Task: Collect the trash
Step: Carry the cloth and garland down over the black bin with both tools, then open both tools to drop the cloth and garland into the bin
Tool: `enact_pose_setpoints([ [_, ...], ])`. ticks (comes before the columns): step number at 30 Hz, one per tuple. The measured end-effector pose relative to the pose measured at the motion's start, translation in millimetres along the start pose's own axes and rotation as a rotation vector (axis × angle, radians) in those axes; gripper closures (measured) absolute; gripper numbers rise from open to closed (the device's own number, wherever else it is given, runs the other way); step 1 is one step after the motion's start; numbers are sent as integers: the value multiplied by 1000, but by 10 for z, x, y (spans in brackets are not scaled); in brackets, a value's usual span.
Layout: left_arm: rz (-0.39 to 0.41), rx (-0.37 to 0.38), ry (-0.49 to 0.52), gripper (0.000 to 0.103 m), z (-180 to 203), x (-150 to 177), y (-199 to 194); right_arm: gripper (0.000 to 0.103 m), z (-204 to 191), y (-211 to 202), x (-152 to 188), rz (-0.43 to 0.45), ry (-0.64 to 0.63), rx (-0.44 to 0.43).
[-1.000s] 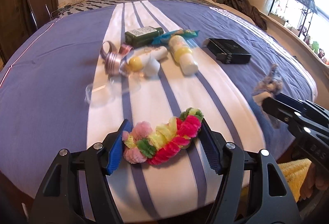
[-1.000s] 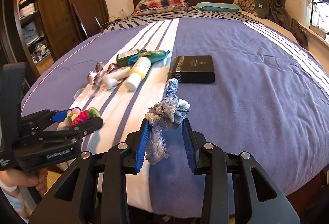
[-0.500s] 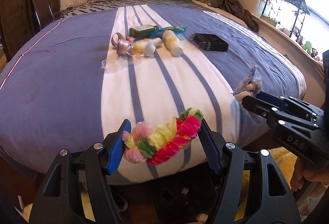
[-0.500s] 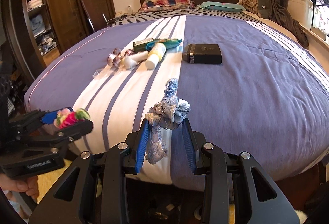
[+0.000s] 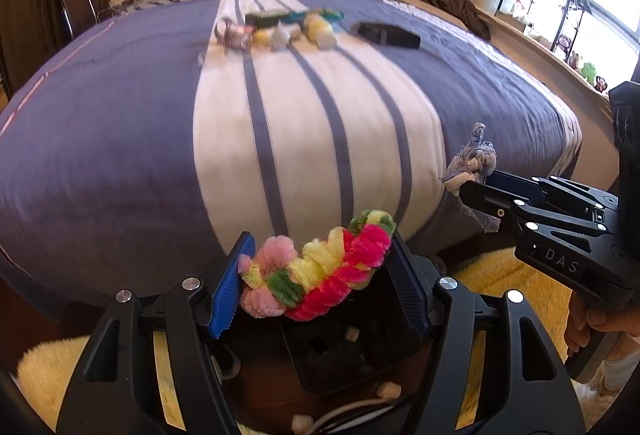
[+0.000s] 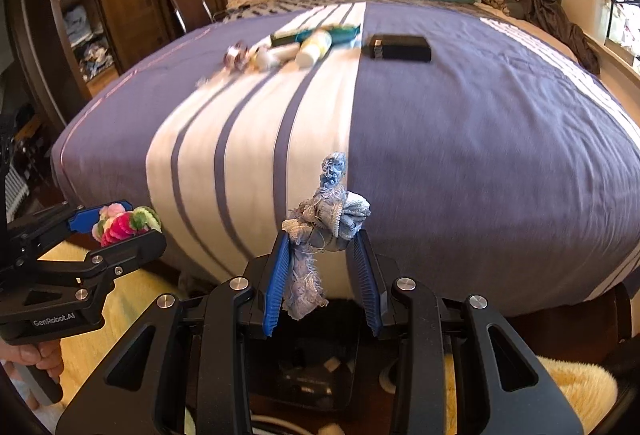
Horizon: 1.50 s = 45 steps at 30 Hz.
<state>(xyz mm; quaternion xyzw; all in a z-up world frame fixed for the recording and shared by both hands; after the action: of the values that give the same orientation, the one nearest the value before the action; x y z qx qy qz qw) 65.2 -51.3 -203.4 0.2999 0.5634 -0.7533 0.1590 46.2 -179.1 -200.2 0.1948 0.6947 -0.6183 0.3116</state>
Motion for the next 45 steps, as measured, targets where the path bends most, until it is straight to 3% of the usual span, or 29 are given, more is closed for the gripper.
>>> enact_pose_setpoints([
  [29, -382, 23, -46, 40, -55, 1151, 1084, 69, -111, 774, 1118, -306, 53, -86],
  [45, -469, 51, -66, 38, -86, 1363, 1276, 66, -164, 1019, 1196, -400, 65, -119],
])
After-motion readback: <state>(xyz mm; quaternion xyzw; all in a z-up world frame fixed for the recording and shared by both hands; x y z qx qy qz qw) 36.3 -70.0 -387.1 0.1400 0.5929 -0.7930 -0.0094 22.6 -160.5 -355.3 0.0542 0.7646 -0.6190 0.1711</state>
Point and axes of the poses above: each gripper's, at about its wrist camera, not at the fingertips, and y roughly the way its jaws point, z to its right, x to its underside, the point moved 9 cm from there along y, roughly the way its jaws point, and after that the axes turned 6 degrees about -y, right-handed, at the moved point
